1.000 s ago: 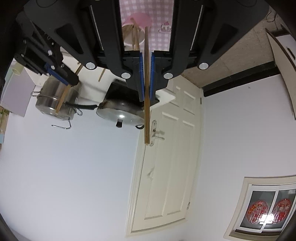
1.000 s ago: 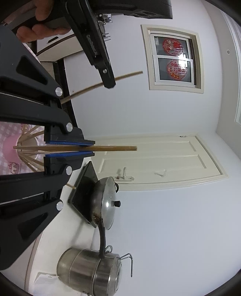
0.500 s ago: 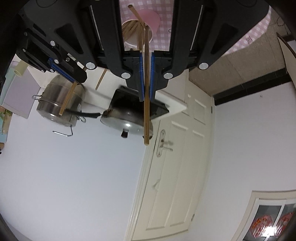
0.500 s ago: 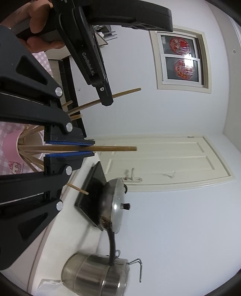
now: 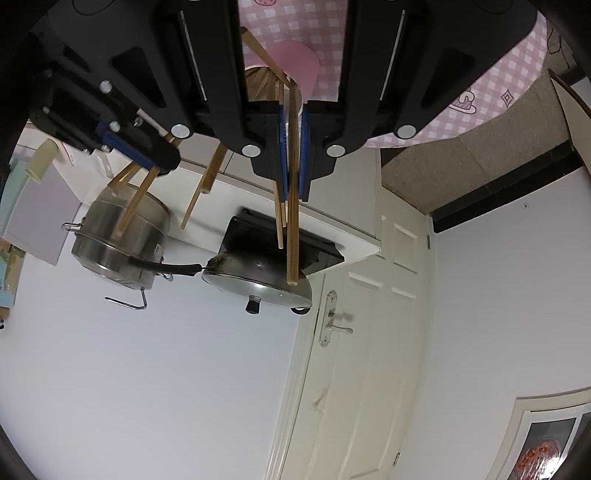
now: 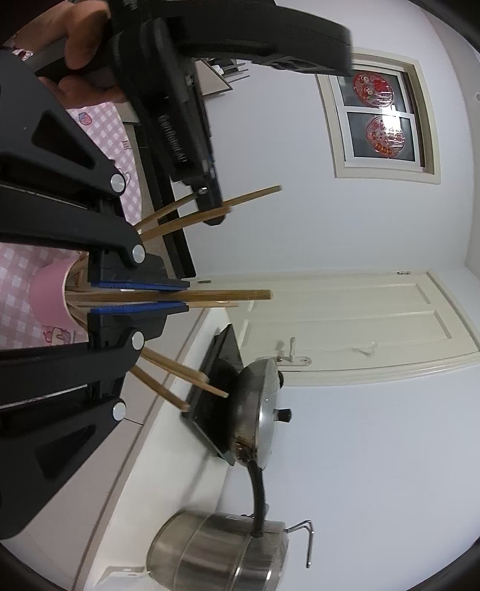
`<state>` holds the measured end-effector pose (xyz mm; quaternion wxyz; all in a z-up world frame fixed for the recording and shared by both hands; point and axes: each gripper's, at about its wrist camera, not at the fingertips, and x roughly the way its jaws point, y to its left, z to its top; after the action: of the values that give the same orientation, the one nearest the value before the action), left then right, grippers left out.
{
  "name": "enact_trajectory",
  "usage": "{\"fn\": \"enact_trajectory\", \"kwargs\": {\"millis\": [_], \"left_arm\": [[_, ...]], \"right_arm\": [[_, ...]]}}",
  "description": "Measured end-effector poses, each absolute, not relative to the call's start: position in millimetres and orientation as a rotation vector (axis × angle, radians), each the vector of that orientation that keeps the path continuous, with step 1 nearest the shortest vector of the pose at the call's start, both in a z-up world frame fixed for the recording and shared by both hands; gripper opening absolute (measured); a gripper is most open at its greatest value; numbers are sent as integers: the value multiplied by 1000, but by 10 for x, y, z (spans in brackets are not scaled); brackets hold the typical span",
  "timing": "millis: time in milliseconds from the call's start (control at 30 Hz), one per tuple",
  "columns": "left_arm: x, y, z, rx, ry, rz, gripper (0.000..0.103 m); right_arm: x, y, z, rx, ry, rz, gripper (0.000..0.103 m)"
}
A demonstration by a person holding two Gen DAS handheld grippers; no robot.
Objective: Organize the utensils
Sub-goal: 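Lower both held chopsticks into the pink cup, then open the right tool while the left tool opens, releasing chopsticks into the cup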
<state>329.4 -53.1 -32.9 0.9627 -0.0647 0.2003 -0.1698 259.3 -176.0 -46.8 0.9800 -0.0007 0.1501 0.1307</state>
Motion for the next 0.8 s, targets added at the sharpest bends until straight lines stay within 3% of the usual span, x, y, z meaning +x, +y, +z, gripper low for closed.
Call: {"fn": "enact_trajectory", "kwargs": {"millis": [800], "left_arm": [[3133,-569,-227,-112,465,-377,7]], "right_arm": [[2514,-1851,-551,43,367,261,6]]}}
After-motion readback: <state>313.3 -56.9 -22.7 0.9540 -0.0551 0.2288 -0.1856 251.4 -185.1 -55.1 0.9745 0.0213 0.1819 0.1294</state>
